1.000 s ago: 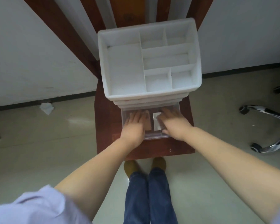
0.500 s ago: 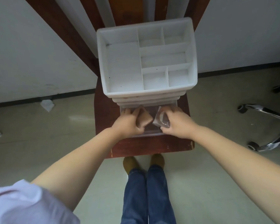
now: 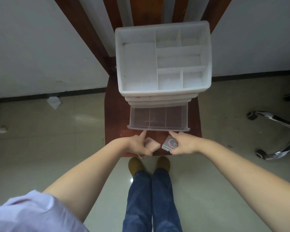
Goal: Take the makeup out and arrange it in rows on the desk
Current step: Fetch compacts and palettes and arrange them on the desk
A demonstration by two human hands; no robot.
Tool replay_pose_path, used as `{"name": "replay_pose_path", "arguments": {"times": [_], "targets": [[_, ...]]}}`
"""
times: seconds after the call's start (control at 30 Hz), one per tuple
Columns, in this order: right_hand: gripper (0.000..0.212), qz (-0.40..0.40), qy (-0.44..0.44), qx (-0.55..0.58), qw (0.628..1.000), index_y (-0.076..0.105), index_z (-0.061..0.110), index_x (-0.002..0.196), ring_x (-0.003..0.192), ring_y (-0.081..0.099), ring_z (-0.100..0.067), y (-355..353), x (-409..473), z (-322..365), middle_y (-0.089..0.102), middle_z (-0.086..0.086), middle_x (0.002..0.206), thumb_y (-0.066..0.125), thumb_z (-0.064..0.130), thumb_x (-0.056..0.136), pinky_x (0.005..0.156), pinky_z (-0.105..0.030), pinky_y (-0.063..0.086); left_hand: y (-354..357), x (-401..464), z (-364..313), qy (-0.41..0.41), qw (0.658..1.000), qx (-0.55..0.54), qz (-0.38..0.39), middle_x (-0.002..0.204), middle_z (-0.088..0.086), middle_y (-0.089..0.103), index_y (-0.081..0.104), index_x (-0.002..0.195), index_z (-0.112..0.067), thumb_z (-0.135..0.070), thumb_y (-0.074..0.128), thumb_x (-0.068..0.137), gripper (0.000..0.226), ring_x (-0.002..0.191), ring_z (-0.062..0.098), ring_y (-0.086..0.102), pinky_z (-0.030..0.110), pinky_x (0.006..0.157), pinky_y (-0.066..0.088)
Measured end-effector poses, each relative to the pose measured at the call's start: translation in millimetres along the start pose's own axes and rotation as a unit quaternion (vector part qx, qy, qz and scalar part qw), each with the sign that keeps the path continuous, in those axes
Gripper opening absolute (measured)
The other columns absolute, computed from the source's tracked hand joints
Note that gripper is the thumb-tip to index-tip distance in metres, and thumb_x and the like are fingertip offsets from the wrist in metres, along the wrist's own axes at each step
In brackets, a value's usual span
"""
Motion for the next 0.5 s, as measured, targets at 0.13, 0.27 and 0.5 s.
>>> {"name": "replay_pose_path", "arguments": {"times": [0.13, 0.27, 0.5], "targets": [[0.088, -0.067, -0.012, -0.010, 0.998, 0.022, 0.017, 0.146, 0.115, 0.049, -0.029, -30.5, 10.2, 6.2, 0.047, -0.014, 0.132, 0.067, 0.041, 0.075, 0.087, -0.028, 0.041, -20.2, 4.8, -2.1, 0.002, 0.999, -0.009, -0.047, 0.146, 0.021, 0.028, -0.020, 0.146, -0.025, -0.043, 0.070, 0.076, 0.115, 0.128, 0.034, 0.040, 0.038, 0.104, 0.037], [0.095, -0.118, 0.000, -0.014, 0.993, 0.010, 0.023, 0.148, 0.124, 0.042, -0.034, -63.1, 21.9, 11.9, 0.043, -0.017, 0.136, 0.068, 0.036, 0.075, 0.098, -0.037, 0.042, -48.1, 13.0, -5.7, 0.004, 0.992, 0.001, -0.128, 0.144, 0.022, 0.026, -0.021, 0.145, -0.030, -0.042, 0.071, 0.074, 0.117, 0.132, 0.039, 0.031, 0.042, 0.107, 0.033], [0.078, -0.163, -0.005, -0.035, 0.986, 0.031, 0.018, 0.137, 0.117, 0.045, -0.038, -63.9, -4.4, 49.9, 0.046, -0.019, 0.125, 0.068, 0.030, 0.071, 0.091, -0.036, 0.042, -49.7, -24.1, -0.7, 0.022, 0.980, 0.011, -0.195, 0.138, 0.019, 0.029, -0.004, 0.149, -0.030, -0.037, 0.071, 0.072, 0.108, 0.128, 0.037, 0.029, 0.043, 0.103, 0.036]]}}
Point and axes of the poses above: each hand's wrist, its own x-axis towards the middle knuckle, its own y-axis out of the palm, z = x × y, the point moved 2 cm from there along x, towards the middle knuckle
